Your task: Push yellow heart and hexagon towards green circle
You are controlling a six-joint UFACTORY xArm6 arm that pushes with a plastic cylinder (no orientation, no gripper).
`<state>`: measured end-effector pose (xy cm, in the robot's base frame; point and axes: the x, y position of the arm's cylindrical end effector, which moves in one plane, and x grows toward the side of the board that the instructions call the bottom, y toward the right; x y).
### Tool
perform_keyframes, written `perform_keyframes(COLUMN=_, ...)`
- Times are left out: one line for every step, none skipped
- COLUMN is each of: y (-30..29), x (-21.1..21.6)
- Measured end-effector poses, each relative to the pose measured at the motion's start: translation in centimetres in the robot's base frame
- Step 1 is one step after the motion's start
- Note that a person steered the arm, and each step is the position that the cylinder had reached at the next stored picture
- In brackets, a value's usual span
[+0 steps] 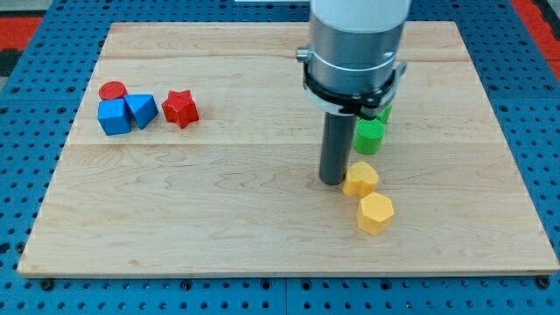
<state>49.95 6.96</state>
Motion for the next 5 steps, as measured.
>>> perform_keyframes(y=-1.4, x=0.9)
perform_keyframes(y=1.0, x=1.8)
perform_keyframes(y=2.3, x=2.5)
perform_keyframes(y=4.6, x=2.8)
perform_keyframes(y=6.3, x=3.9)
